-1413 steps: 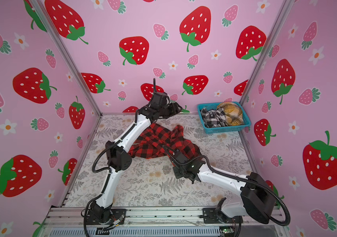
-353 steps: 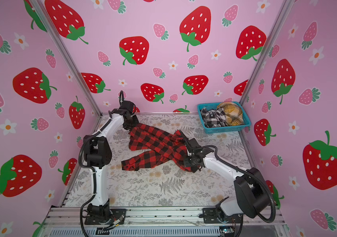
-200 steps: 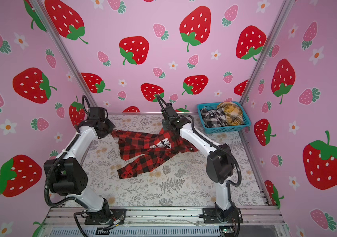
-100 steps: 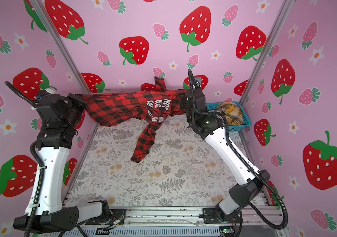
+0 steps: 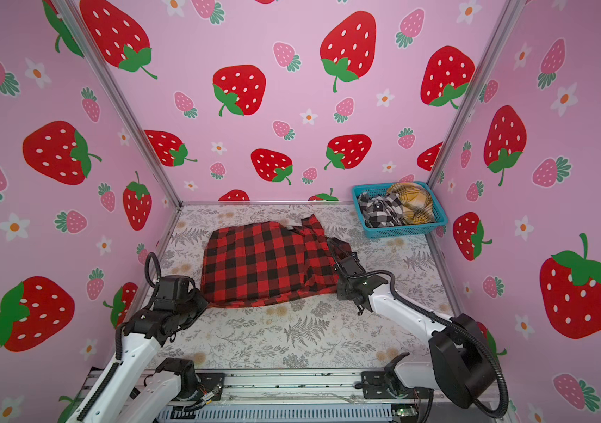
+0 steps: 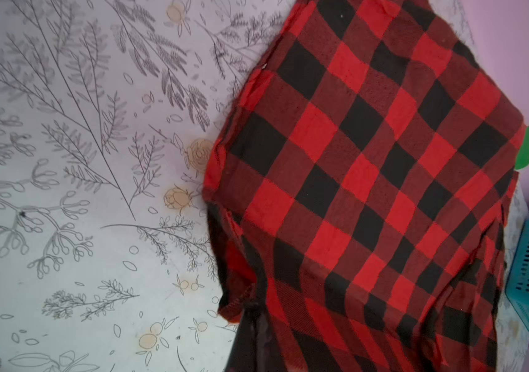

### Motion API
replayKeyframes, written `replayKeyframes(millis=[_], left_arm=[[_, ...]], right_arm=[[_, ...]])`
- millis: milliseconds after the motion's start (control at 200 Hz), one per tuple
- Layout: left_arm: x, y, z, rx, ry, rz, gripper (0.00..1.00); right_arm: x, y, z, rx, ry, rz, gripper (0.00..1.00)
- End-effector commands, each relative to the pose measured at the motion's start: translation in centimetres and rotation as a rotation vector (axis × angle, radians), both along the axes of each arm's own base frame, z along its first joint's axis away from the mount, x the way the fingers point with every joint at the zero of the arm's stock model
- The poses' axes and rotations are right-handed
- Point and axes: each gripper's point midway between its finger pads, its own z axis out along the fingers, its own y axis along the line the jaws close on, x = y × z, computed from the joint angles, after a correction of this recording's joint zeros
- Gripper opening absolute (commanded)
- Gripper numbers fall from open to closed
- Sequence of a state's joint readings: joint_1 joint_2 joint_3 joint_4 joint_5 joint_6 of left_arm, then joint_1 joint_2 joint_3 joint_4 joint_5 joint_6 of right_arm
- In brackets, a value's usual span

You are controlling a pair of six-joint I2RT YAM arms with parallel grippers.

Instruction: Fold and stack the long sleeve shirts

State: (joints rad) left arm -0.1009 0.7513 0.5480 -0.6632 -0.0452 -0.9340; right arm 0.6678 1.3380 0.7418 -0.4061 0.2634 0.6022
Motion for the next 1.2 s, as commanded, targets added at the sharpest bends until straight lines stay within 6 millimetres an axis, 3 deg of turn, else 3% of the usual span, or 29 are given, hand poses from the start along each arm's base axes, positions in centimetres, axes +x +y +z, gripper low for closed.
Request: replayKeyframes(millis=[0,100,180,260,305,340,380,425,465,530,575,630,690,730,785,870,936,981,1041,1196], left_arm=[[1.8,0.3,-1.5,0.001,0.011,0.058,0.0],[6.0,-0.1,-2.4,0.024,0.036,0.039,0.0],[10.9,0.3,-2.3,0.08,0.033,0.026,0.0],[16.7,1.4,-1.4,0.109,0.023,0.046,0.0],[21.0,2.2,0.9,0.097,-0.033,0.075,0.0],[24.2,2.9,3.5,0.081,-0.087,0.095,0.0],[27.3,3.8,7.9,0.079,-0.156,0.123,0.0],[29.8,4.8,14.5,0.103,-0.272,0.154,0.0],[30.8,5.6,21.2,0.148,-0.395,0.187,0.0],[29.5,7.4,30.9,0.24,-0.559,0.263,0.0],[27.2,8.9,35.7,0.287,-0.637,0.34,0.0],[24.3,10.1,39.6,0.301,-0.722,0.402,0.0],[21.8,10.6,41.1,0.294,-0.777,0.429,0.0],[20.7,10.6,40.8,0.279,-0.786,0.43,0.0],[19.5,10.5,39.0,0.248,-0.762,0.428,0.0],[17.5,9.8,34.7,0.202,-0.682,0.41,0.0],[15.5,8.8,29.8,0.167,-0.595,0.379,0.0],[13.3,8.1,26.9,0.162,-0.543,0.357,0.0],[10.0,7.3,21.4,0.189,-0.409,0.34,0.0],[3.4,6.8,7.2,0.241,-0.1,0.314,0.0]], right_arm=[[0.5,2.6,-2.0,0.075,0.098,0.019,0.0],[3.8,4.7,-3.0,0.004,0.116,0.028,0.0],[7.7,6.7,-3.0,-0.018,0.061,0.007,0.0],[13.6,9.2,0.3,-0.034,-0.06,-0.04,0.0],[17.2,11.0,3.8,-0.017,-0.146,-0.064,0.0],[19.9,12.2,7.6,-0.001,-0.226,-0.093,0.0],[22.3,13.1,12.3,0.005,-0.316,-0.126,0.0],[24.3,13.3,19.5,0.041,-0.446,-0.187,0.0],[25.0,12.7,25.2,0.074,-0.562,-0.242,0.0],[24.3,10.7,33.3,0.129,-0.736,-0.308,0.0],[23.3,9.3,36.7,0.151,-0.815,-0.333,0.0],[21.9,7.9,39.2,0.171,-0.897,-0.325,0.0],[20.0,6.5,40.4,0.213,-0.959,-0.321,0.0],[19.1,5.7,40.2,0.23,-0.962,-0.324,0.0],[18.4,5.5,38.4,0.225,-0.917,-0.309,0.0],[17.0,5.8,33.7,0.198,-0.81,-0.269,0.0],[15.1,5.4,29.7,0.17,-0.747,-0.251,0.0],[13.5,4.7,26.8,0.161,-0.694,-0.244,0.0],[11.4,3.7,23.0,0.162,-0.619,-0.239,0.0],[5.9,1.3,9.7,0.052,-0.33,-0.183,0.0]])
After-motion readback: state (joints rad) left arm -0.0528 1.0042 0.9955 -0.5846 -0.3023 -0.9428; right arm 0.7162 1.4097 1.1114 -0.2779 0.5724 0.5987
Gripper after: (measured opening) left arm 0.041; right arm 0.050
